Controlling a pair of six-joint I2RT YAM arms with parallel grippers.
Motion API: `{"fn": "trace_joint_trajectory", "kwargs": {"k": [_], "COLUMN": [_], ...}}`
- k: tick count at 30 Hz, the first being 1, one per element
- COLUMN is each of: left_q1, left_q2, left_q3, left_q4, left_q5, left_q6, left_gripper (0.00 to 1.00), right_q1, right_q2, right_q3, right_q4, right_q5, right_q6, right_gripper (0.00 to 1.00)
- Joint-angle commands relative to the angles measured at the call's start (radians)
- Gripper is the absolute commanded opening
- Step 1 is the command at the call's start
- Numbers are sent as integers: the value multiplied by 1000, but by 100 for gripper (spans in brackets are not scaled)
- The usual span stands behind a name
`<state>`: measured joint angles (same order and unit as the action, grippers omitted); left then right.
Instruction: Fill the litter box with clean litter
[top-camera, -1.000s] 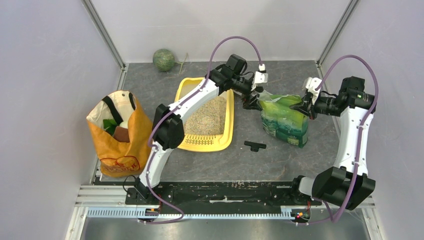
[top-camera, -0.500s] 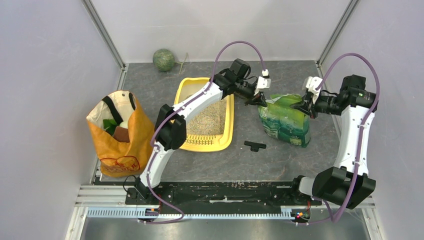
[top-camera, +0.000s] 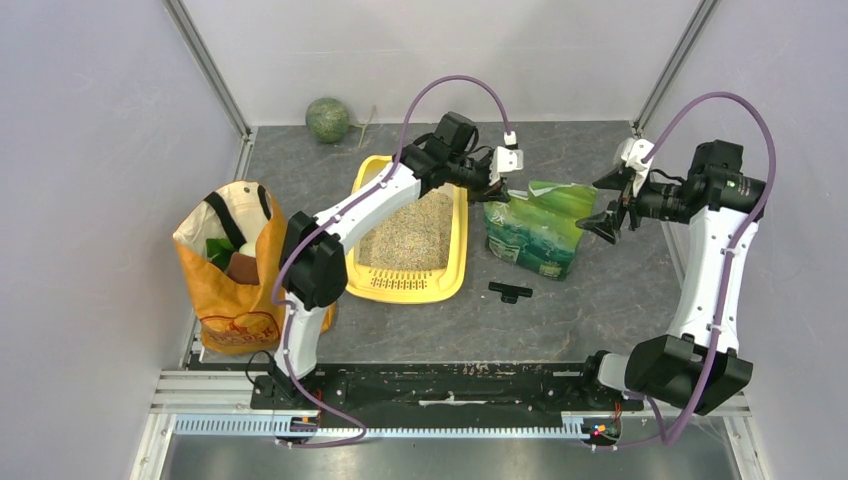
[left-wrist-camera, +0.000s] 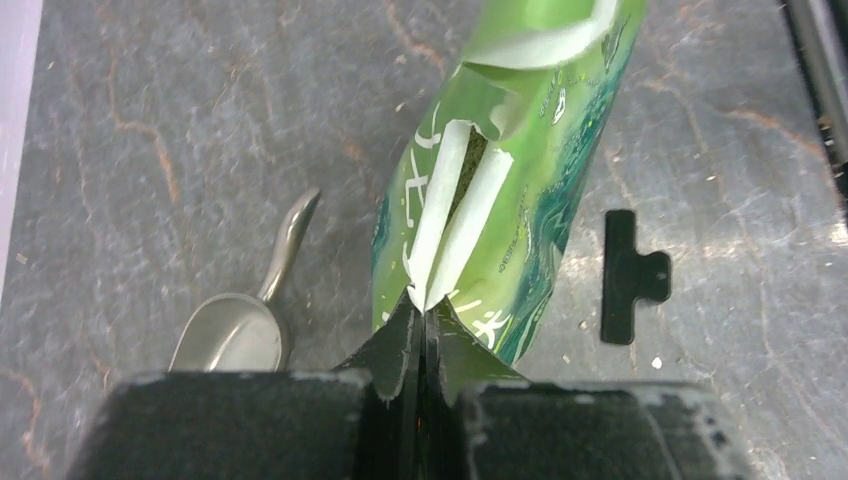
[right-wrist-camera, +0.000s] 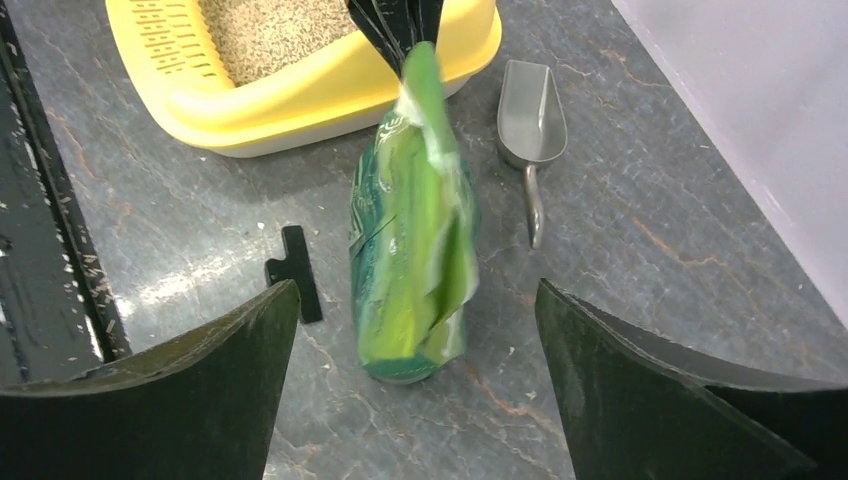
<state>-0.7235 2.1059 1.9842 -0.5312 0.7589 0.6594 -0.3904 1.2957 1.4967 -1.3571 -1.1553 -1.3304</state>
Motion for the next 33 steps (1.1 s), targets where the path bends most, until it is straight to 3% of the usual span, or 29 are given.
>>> {"fn": "trace_joint_trajectory", "kwargs": {"k": [1, 5, 6, 10, 12, 14, 18, 23, 29, 31, 33], "left_q1": [-2, -31, -36, -50, -56, -60, -59, -60, -60, -60, -60], "left_q2": [-90, -133, -142, -176, -191, -201, -202, -198, -193, -192, -195], "left_q3": [-74, -164, -182, -246, -272, -286, -284, -293, -282, -278, -281], "left_q4": [126, 154, 158, 210, 238, 252, 237, 247, 248, 243, 241], "left_q5": [-64, -95, -101, -114, -128, -140, -150, -153, -151, -151, -146], "left_q6": [24, 89, 102, 118, 115, 115, 120, 129, 126, 124, 124], "left_gripper": [2, 2, 2, 2, 2, 2, 2, 2, 2, 2, 2], "right_q1": [-5, -5, -6, -5, -3, 20, 41, 45, 59, 67, 80], "right_q2": [-12, -34, -37, -55, -36, 0, 55, 99, 72, 63, 57], "right_q3": [69, 122, 129, 35, -4, 18, 85, 107, -4, -15, -25], "right_q4": [-81, -68, 5, 681, 896, 846, 441, -8, -77, -86, -54], "right_q5": [-41, -115, -143, -123, -113, -108, -86, -28, 95, 109, 132], "right_q6": [107, 263, 354, 1157, 1320, 1279, 861, 368, 187, 168, 191], "right_gripper": [95, 96, 97, 93, 90, 87, 88, 79, 58, 61, 76]}}
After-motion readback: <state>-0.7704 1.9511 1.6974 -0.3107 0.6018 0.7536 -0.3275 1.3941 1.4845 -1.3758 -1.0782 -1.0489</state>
